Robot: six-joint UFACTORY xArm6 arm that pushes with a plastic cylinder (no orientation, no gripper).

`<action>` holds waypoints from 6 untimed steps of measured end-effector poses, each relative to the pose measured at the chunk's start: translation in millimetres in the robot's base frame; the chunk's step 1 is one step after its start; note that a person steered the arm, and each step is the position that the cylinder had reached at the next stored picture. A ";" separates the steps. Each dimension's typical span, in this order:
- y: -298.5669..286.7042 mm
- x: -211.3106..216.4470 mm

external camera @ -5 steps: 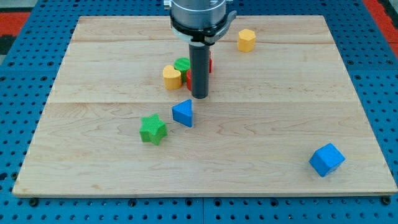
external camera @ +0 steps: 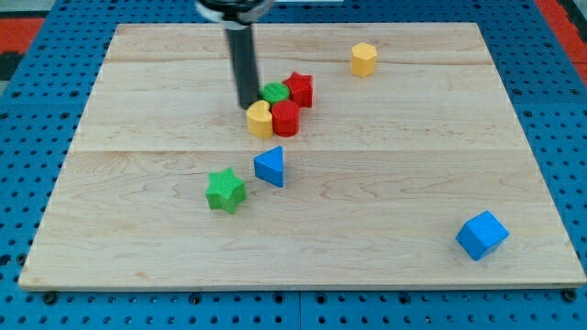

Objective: Move the yellow heart towards center left

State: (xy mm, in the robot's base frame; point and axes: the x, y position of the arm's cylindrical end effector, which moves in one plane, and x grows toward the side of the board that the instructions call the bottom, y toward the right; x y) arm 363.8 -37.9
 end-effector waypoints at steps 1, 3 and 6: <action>49.7 17.6; 17.8 33.7; -112.0 81.5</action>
